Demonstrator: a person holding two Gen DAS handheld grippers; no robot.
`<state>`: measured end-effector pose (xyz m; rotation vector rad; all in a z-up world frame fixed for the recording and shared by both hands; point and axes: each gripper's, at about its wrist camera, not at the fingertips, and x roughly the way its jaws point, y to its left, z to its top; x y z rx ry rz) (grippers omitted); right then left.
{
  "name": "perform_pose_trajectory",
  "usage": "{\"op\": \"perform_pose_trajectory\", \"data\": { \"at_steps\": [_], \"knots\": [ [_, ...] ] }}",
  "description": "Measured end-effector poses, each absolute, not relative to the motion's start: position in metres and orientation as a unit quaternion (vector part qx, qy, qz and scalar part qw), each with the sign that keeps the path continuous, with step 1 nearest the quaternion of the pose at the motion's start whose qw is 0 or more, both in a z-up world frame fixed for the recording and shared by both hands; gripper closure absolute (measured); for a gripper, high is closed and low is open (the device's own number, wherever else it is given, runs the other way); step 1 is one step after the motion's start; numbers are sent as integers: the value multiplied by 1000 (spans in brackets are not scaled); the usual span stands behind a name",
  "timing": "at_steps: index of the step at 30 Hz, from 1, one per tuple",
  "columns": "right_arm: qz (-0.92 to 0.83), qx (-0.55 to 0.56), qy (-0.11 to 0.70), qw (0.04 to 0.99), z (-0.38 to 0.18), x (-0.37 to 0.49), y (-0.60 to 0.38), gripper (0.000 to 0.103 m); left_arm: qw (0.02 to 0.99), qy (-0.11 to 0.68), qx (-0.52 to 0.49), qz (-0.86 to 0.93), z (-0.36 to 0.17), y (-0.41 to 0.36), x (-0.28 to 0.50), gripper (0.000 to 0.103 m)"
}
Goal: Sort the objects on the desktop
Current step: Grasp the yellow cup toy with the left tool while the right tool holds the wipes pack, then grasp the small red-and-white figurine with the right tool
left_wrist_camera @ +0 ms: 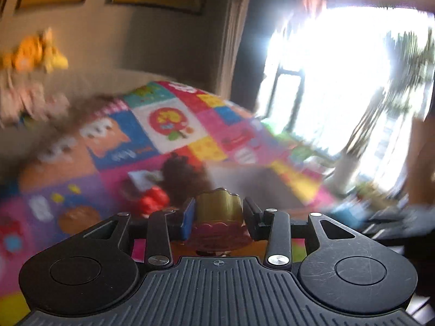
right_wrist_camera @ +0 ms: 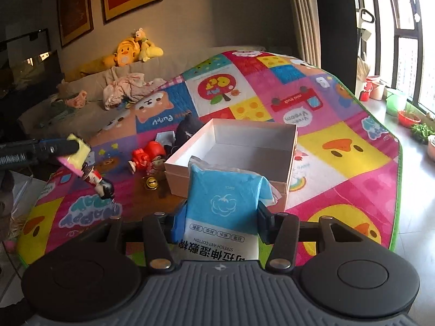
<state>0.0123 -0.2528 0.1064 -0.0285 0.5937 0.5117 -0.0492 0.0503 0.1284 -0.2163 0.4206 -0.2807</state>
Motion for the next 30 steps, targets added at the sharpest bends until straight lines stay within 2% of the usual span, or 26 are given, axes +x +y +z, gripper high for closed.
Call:
{"op": "perform_pose_trajectory", "data": {
  "at_steps": [3, 6, 11, 12, 14, 21, 28, 30],
  "knots": [
    [253, -9, 295, 921, 102, 13, -251, 53, 948, 208, -165, -174, 130, 59, -47, 61],
    [237, -28, 302, 923, 90, 17, -244, 53, 945, 220, -159, -181, 123, 50, -38, 61],
    [191, -80, 288, 935, 71, 20, -232, 40, 938, 289, -146, -126, 82, 50, -21, 60],
    [197, -80, 288, 934, 70, 20, -232, 37, 938, 297, -142, -106, 74, 53, -22, 55],
    [209, -80, 284, 932, 70, 17, -231, 35, 939, 306, -137, -73, 61, 65, -25, 54],
    [278, -98, 281, 913, 73, 17, -198, 30, 934, 316, -163, -21, 40, 106, -38, 30],
    [399, -182, 262, 860, 62, 8, -107, 30, 928, 317, -194, 12, 30, 136, -52, 26],
    [411, -209, 252, 851, 54, 8, -81, 31, 931, 312, -189, 11, 30, 139, -55, 21]
  ]
}}
